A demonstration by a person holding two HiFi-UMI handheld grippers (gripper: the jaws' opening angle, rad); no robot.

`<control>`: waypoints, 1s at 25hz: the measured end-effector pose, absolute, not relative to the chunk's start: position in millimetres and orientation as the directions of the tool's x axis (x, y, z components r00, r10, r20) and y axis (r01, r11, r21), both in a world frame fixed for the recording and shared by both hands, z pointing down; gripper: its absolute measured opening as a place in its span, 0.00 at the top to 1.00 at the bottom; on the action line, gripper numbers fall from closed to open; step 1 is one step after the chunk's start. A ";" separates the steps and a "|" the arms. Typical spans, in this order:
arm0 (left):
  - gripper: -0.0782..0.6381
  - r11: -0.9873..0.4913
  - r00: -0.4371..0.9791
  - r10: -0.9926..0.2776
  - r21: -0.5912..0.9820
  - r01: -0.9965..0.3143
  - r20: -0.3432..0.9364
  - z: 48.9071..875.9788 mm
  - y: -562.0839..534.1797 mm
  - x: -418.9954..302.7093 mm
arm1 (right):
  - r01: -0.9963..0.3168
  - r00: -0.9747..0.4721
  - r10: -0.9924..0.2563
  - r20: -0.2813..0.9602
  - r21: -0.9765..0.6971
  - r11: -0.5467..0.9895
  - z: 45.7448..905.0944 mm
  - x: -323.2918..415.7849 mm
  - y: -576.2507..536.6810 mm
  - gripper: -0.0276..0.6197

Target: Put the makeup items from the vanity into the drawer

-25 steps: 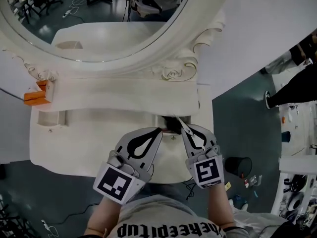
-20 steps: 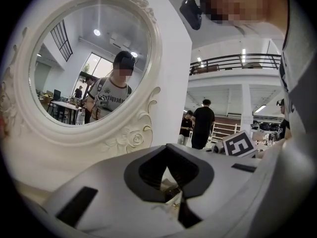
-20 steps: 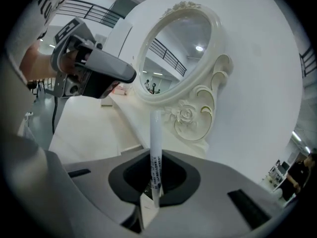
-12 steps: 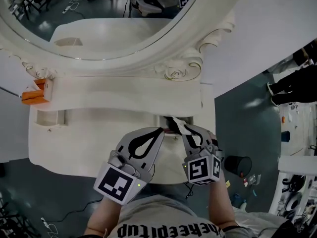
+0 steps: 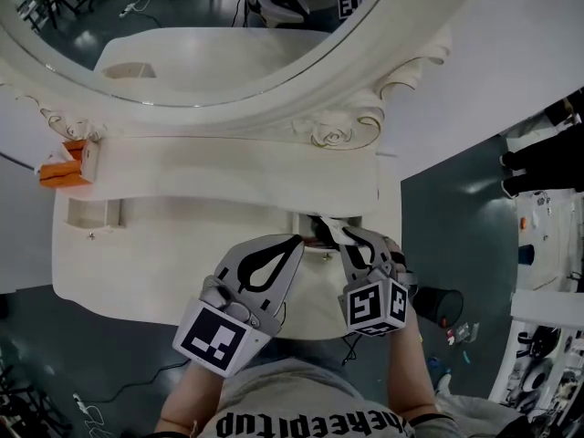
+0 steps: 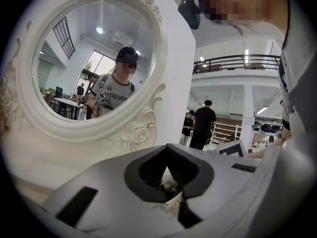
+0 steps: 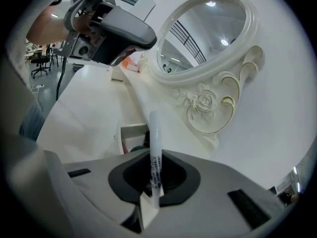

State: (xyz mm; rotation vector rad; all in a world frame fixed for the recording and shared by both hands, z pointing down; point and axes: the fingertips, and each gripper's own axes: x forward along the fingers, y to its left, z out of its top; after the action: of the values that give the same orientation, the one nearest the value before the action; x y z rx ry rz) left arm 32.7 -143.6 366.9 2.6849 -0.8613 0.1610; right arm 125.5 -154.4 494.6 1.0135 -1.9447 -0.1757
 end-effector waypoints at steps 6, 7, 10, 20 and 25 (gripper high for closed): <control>0.86 -0.764 0.810 -0.549 0.270 -0.586 0.204 369.0 -145.9 31.2 | -0.548 -0.255 -0.685 0.683 0.482 0.684 498.4 125.4 -158.5 0.91; 0.86 -0.764 0.810 -0.550 0.271 -0.586 0.203 369.2 -146.3 30.6 | -0.544 -0.257 -0.681 0.686 0.479 0.689 498.8 124.9 -158.9 0.91; 0.86 -0.761 0.809 -0.552 0.275 -0.588 0.203 369.8 -147.2 28.3 | -0.542 -0.271 -0.660 0.700 0.456 0.706 499.9 123.1 -159.6 0.91; 0.86 -0.756 0.806 -0.555 0.280 -0.592 0.205 372.4 -149.4 22.9 | -0.549 -0.269 -0.615 0.741 0.407 0.730 504.9 120.8 -166.6 0.90; 0.86 -0.754 0.806 -0.555 0.284 -0.592 0.206 373.1 -149.0 21.3 | -0.588 -0.282 -0.596 0.752 0.355 0.727 502.0 123.9 -167.3 0.83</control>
State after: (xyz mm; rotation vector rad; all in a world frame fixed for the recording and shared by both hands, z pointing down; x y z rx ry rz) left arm 21.3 -149.0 373.1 2.6572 -0.8718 0.1542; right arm 123.9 -167.3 502.0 0.9051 -1.9608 -0.0096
